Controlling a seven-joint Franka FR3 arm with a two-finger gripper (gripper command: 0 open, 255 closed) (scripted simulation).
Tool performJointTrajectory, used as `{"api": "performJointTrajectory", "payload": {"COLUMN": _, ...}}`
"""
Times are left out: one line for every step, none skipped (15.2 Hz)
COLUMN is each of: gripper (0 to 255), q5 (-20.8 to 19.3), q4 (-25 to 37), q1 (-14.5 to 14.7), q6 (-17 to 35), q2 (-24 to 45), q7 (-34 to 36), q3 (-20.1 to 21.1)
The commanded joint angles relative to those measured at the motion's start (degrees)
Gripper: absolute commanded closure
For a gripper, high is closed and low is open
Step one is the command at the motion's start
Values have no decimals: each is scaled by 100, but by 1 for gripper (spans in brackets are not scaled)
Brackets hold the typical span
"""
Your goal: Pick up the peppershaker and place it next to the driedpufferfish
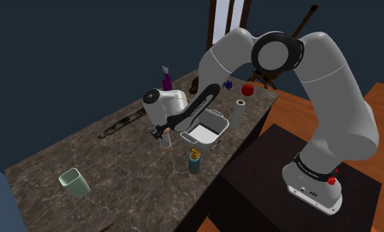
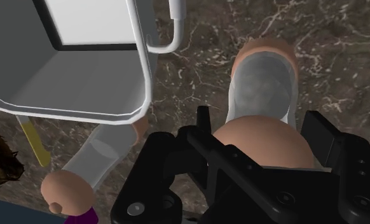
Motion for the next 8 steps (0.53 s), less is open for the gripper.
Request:
{"api": "performJointTrajectory", "payload": {"gripper": 255, "q5": 53, "q4": -77, "q1": -33, "q6": -61, "q2": -142, "q7": -45, "q3": 48}}
{"api": "performJointTrajectory", "payload": {"gripper": 255, "q5": 82, "q4": -99, "q1": -49, "q6": -96, "q2": -202, "q7": -73, "q3": 71}}
{"api": "performJointTrajectory", "payload": {"gripper": 255, "q5": 112, "q4": -119, "q1": -65, "q6": -131, "q2": -261, "q7": -102, "q3": 94}}
{"api": "performJointTrajectory", "payload": {"gripper": 255, "q5": 142, "q4": -139, "q1": -81, "q6": -166, "q2": -320, "q7": -131, "q3": 117}}
{"api": "performJointTrajectory", "payload": {"gripper": 255, "q5": 172, "q4": -157, "q1": -97, "q6": -202, "q2": -378, "q7": -160, "q3": 140}}
{"api": "performJointTrajectory", "payload": {"gripper": 255, "q5": 203, "q4": -174, "q1": -112, "q6": -239, "q2": -436, "q7": -190, "q3": 163}}
{"api": "performJointTrajectory", "payload": {"gripper": 255, "q5": 234, "q4": -189, "q1": -128, "q6": -276, "q2": -493, "q7": -220, "q3": 185}}
{"api": "performJointTrajectory", "payload": {"gripper": 255, "q5": 265, "q4": -203, "q1": -143, "q6": -313, "q2": -549, "q7": -250, "q3": 208}}
